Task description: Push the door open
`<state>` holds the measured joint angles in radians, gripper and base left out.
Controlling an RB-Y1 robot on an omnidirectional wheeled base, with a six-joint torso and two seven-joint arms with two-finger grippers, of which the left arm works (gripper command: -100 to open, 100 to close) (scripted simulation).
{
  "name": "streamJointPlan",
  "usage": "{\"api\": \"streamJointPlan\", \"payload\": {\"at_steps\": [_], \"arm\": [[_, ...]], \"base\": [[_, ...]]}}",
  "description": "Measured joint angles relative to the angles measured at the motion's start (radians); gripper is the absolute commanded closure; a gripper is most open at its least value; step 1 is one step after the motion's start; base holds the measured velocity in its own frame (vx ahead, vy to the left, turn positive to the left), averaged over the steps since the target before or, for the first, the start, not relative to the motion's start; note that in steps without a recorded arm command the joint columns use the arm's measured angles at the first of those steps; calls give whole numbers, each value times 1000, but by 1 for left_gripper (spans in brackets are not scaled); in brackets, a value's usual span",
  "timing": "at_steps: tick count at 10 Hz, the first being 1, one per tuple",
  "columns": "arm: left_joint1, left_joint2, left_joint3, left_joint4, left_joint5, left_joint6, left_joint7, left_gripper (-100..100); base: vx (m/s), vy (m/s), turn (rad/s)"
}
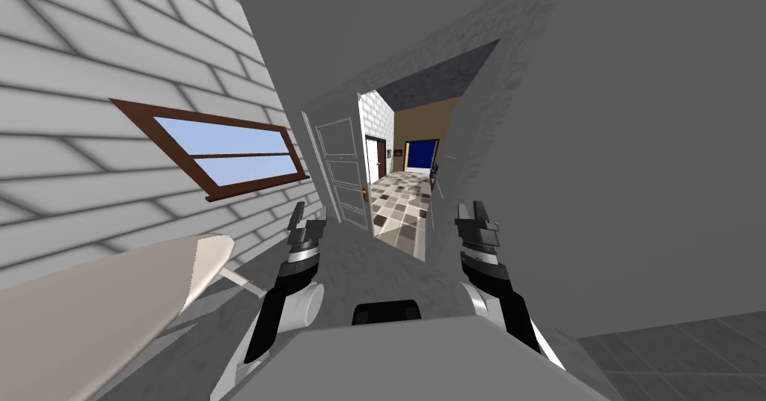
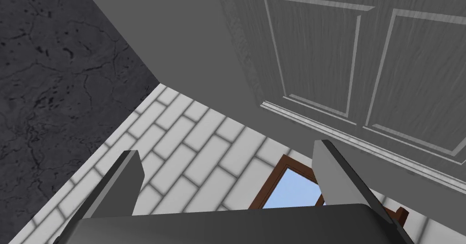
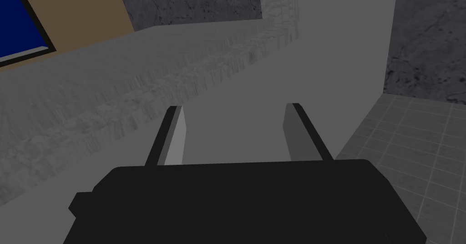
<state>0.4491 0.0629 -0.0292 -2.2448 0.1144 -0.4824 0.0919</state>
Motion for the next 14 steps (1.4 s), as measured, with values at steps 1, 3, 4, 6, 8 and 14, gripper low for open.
{"api": "streamJointPlan", "payload": {"at_steps": [1,3,4,6,8,14], "arm": [[-14,3,0,26,1,-1,2,-100],[-41,8,-8,76,0,-1,3,-100],[-59,7,-15,104,-3,-1,1,-100],[-100,12,-19,168,-3,-2,2,-100],[-128,11,-25,218,-5,-2,0,-100],[-226,20,-38,374,-5,8,4,-100]], "base": [[53,72,-40],[56,79,-52],[56,102,-50],[61,81,-41],[46,58,-42],[56,74,-45]]}}
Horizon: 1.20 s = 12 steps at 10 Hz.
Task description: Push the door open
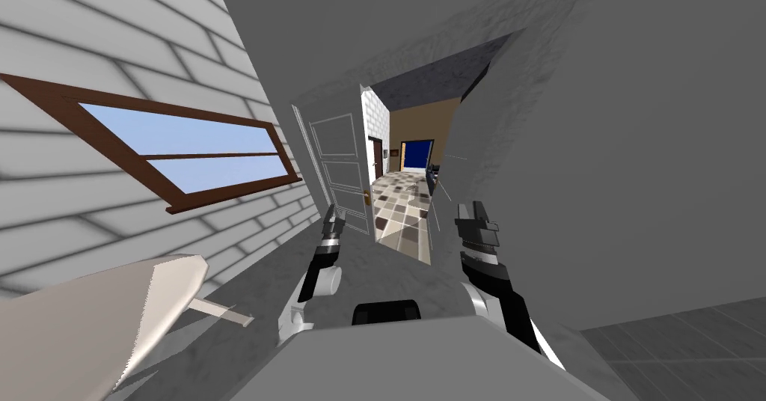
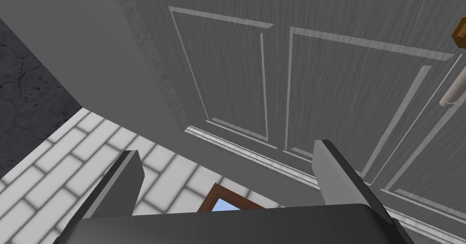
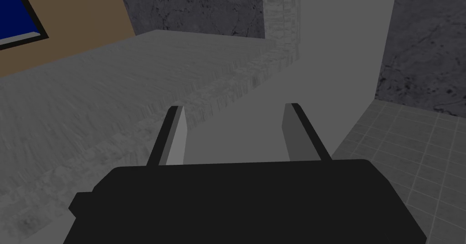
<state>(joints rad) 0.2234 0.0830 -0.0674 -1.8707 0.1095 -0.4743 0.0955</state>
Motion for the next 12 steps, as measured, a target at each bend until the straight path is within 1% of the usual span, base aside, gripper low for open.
{"api": "streamJointPlan", "payload": {"at_steps": [2,3,4,6,8,9,10,11,12], "arm": [[-33,1,-8,55,-2,-2,0,-100],[-41,4,-10,74,-1,-3,1,-100],[-62,6,-10,106,0,-2,3,-100],[-108,2,-21,174,-4,-2,0,-100],[-129,10,-25,228,-2,-4,4,-100],[-153,6,-30,258,-4,-1,2,-100],[-163,8,-31,277,-4,1,3,-100],[-181,8,-33,304,-4,4,3,-100],[-192,11,-33,323,-3,5,5,-100]], "base": [[57,75,-50],[53,48,-34],[64,81,-64],[68,93,-55],[46,74,-61],[45,65,-28],[51,60,-41],[39,48,-26],[37,60,-40]]}}
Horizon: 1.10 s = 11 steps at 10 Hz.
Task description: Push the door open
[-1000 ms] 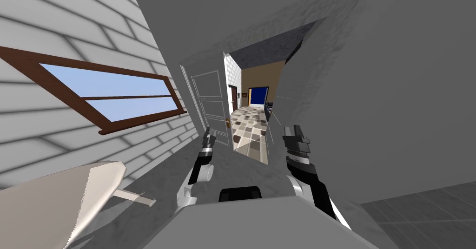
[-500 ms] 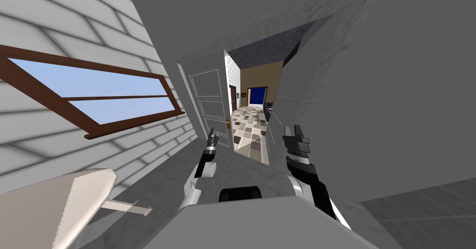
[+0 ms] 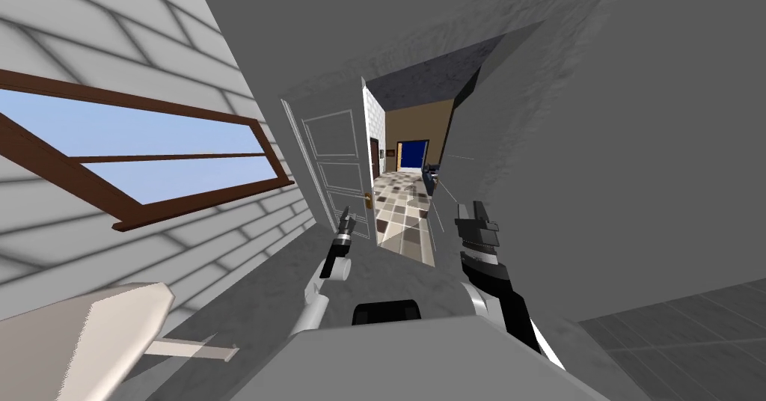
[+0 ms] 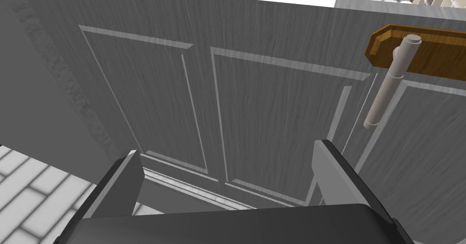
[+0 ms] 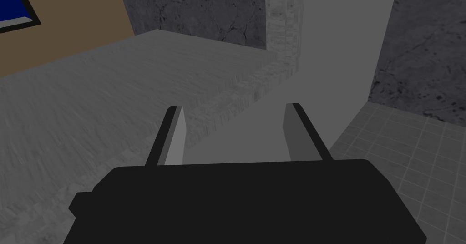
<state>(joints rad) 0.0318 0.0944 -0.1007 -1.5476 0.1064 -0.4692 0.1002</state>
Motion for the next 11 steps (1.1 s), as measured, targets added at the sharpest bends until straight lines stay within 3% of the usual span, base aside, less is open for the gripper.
{"api": "streamJointPlan", "payload": {"at_steps": [7,11], "arm": [[-101,4,-16,171,-1,1,3,-100],[-192,5,-29,313,-2,2,6,-100]], "base": [[45,67,-42],[59,97,-60]]}}
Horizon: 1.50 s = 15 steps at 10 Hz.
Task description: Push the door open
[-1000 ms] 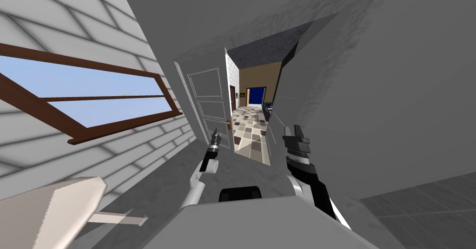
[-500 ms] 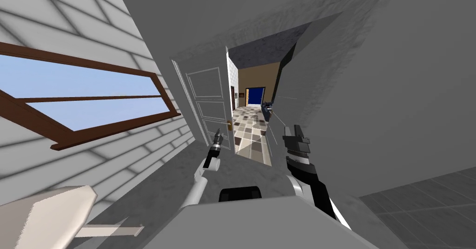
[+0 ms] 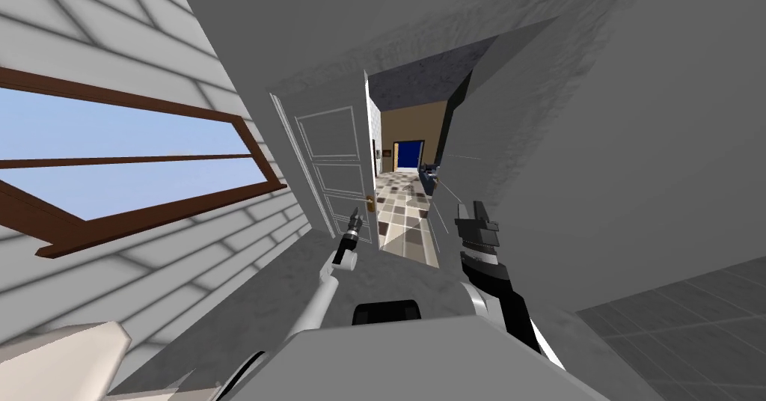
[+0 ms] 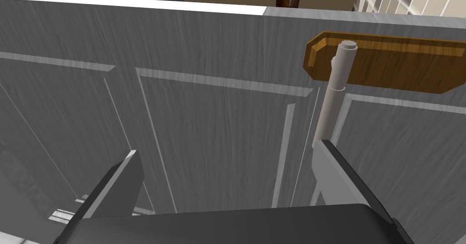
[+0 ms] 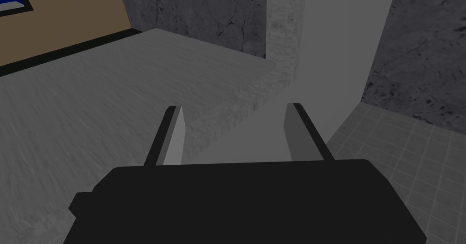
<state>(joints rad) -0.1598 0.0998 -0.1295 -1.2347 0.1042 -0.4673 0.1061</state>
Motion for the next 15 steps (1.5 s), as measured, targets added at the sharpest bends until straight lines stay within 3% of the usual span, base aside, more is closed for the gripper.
{"api": "streamJointPlan", "payload": {"at_steps": [2,3,8,15], "arm": [[-21,2,-5,49,-1,0,2,-100],[-51,0,-7,91,-1,-3,1,-100],[-128,3,-23,225,-2,6,4,-100],[-220,3,-38,381,-3,11,7,-100]], "base": [[49,85,-46],[64,93,-76],[36,79,-42],[35,75,-37]]}}
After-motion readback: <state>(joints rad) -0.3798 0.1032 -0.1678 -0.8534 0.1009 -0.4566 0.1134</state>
